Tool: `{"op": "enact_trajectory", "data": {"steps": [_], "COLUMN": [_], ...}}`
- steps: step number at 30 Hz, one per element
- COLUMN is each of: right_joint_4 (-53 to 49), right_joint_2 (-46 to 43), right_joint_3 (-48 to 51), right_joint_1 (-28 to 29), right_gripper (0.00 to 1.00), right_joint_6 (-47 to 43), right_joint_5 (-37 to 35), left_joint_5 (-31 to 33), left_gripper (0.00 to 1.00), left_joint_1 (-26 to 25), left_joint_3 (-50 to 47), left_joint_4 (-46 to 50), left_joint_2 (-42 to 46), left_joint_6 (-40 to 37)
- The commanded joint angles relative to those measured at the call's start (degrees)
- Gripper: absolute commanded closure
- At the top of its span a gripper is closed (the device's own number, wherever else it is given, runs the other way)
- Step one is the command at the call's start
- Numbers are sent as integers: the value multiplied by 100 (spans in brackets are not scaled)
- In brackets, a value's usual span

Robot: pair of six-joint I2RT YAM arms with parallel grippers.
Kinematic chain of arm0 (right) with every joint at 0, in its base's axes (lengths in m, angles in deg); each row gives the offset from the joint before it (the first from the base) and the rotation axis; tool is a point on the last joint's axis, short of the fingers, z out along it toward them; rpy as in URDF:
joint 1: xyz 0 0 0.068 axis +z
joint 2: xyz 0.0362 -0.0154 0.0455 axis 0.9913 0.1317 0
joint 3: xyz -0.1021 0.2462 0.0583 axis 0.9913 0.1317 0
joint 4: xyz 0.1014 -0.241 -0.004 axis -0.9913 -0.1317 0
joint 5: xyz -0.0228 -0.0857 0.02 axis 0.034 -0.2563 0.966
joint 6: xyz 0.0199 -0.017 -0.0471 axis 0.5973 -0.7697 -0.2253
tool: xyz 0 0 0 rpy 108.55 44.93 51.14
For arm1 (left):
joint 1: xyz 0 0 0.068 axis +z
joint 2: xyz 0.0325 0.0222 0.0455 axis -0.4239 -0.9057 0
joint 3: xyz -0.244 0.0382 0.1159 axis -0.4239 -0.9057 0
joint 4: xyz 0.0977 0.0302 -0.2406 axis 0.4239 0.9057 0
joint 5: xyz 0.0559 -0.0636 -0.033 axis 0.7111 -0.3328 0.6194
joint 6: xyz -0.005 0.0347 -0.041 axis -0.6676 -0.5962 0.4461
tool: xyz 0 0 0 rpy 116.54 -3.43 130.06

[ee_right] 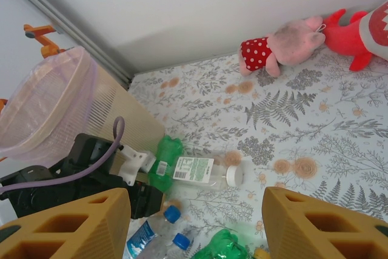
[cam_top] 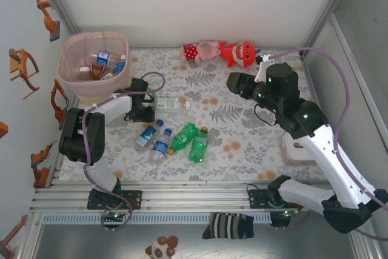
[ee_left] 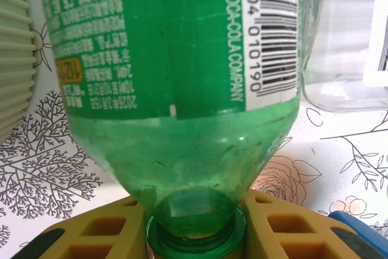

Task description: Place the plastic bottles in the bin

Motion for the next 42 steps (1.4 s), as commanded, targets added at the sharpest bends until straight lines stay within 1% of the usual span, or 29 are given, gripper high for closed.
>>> {"op": "enact_trajectory", "data": {"steps": [1, 7, 13, 18, 24, 28, 32, 36, 39, 42], "right_joint_4": [-21, -32, -32, -23, -14, -7, -5, -4, -5, -1], "right_joint_2": [-114, -168, -228, -237, -216, -179, -167, -149, -151, -149], "right_joint_3": [28, 42, 42, 35, -29, -72, -90, -108, -108, -106], "right_joint_1": [22, 21, 23, 19, 19, 22, 21, 21, 23, 23], "right_gripper": [42, 42, 41, 41, 42, 41, 41, 41, 41, 41], "right_joint_6": [-117, -105, -116, -130, -187, -215, -226, -260, -268, -269], "right_joint_5": [-102, -111, -128, -128, -128, -102, -84, -59, -49, -49], "left_joint_5": [32, -5, -160, -570, -802, -766, -603, -486, -521, -729], "left_gripper": [67, 69, 70, 71, 71, 70, 69, 68, 67, 66], "left_joint_1": [34, 5, -52, -90, -86, -65, 90, 400, 740, 1200], "left_joint_3": [108, 361, 888, 1360, 2202, 2817, 3442, 4038, 4290, 4468], "left_joint_4": [202, 523, 934, 1122, 1472, 1770, 2151, 2584, 2785, 2982], "left_joint_2": [331, 840, 1354, 1769, 1990, 2065, 2064, 1957, 1905, 1802], "left_joint_6": [-26, -44, -49, -96, -149, -244, -470, -724, -884, -990]}}
